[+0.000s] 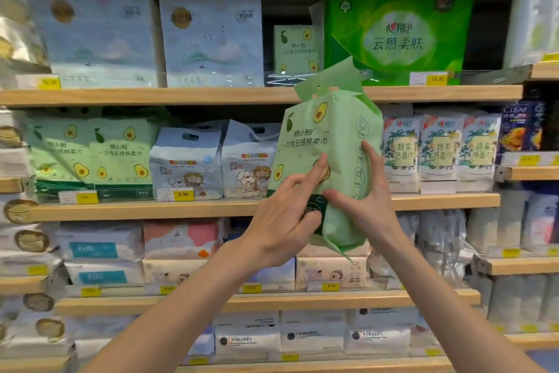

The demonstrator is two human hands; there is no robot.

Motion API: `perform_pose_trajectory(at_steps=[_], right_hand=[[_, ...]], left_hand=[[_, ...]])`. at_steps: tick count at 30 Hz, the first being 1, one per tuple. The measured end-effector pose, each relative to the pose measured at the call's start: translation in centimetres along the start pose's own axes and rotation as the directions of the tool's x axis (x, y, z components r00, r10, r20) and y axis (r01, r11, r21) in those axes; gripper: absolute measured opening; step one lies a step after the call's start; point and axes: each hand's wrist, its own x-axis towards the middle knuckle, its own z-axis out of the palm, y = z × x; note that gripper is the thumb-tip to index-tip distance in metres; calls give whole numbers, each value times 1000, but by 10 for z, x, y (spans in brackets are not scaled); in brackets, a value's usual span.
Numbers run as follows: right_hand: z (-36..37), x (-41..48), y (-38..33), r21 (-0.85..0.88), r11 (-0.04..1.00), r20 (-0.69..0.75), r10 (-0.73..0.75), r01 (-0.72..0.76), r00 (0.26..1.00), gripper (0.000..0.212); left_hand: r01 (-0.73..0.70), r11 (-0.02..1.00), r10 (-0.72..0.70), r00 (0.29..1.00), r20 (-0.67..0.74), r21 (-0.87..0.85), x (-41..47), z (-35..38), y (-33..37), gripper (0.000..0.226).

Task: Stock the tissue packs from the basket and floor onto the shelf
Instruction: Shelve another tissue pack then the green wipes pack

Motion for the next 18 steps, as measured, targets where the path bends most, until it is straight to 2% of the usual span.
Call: perform_pose_trajectory(at_steps=[3,7,11,14,16,18], right_hand=[[7,2,7,125,992,-15,9,-7,1000,90],[14,10,15,230,973,6,20,-20,1000,86],[21,22,15,290,956,53,26,-40,998,88],[27,36,13,341,938,81,37,-63,996,89],[30,44,11,376,924,93,41,-74,995,88],[32,48,10,399,914,103,34,-73,994,87]], left_hand=[[-9,1000,9,1000,21,5,7,-9,-11,69],[-16,976,-11,992,-124,-218,15,-22,-39,59],[100,962,-155,965,-209,-255,21,-39,-72,67],[184,901,-244,964,-108,-393,26,-55,-89,83],[174,850,-225,973,-44,-497,31,-62,-95,87],[148,854,-189,981,-33,-499,34,-64,-100,89]])
